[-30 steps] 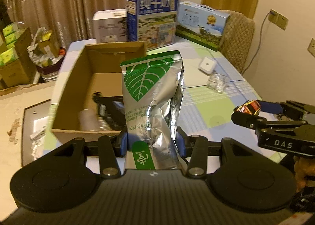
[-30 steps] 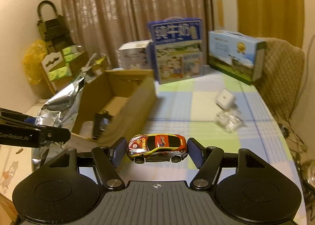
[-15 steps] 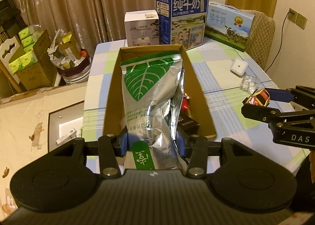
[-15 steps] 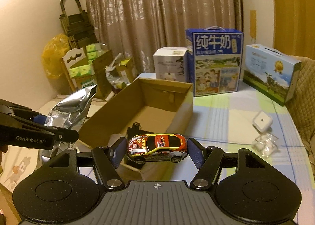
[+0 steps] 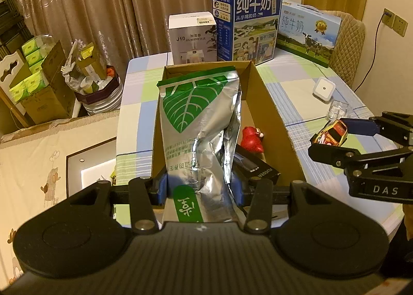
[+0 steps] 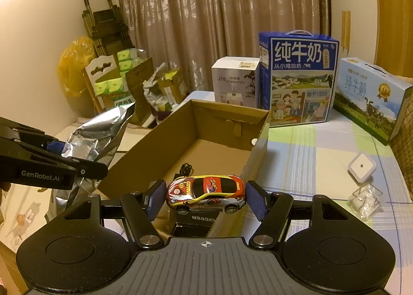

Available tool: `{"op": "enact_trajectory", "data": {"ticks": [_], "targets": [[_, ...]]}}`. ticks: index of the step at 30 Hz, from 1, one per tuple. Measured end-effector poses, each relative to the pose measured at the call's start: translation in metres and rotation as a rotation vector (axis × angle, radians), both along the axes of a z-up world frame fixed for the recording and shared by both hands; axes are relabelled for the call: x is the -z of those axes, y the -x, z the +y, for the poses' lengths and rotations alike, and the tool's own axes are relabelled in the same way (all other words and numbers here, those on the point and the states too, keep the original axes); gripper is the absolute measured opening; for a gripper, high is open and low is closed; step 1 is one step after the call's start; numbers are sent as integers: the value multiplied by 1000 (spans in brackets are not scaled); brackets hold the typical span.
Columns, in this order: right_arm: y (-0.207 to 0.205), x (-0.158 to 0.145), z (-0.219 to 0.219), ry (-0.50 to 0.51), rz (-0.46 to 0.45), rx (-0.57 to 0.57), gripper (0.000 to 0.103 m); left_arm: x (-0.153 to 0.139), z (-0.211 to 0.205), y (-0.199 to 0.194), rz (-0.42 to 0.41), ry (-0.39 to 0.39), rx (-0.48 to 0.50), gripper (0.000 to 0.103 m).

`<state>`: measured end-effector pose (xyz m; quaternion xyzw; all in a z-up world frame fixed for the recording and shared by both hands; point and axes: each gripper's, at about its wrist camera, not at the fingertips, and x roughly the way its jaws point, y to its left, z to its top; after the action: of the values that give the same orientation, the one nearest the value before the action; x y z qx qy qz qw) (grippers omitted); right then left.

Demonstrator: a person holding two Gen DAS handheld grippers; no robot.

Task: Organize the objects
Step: 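Lower the snack bag into the box with the left tool while the right tool holds the car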

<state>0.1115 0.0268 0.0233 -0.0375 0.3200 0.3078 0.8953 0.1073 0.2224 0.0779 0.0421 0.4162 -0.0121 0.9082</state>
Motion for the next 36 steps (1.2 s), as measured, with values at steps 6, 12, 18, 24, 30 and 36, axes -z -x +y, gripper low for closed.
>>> {"op": "enact_trajectory", "data": {"ticks": [6,12,18,24,30,36], "targets": [[-9,2,8,4,1,-6,64,-1,8,-14,-3,6,1,42],[-15,3,14,-1,4,-7,64,-1,17,-31,-4,5,-2,42],[-30,6,26,1,9,-10,64,3,24,-49,9,14,-2,42],[-42,12,31,-6,21,-7,64,10,23,-66,22,-3,21,42],[-52,18,31,-7,29,-1,64,17,22,-81,32,0,32,42],[-59,22,31,-12,37,9,64,25,21,-90,40,2,40,43]]}}
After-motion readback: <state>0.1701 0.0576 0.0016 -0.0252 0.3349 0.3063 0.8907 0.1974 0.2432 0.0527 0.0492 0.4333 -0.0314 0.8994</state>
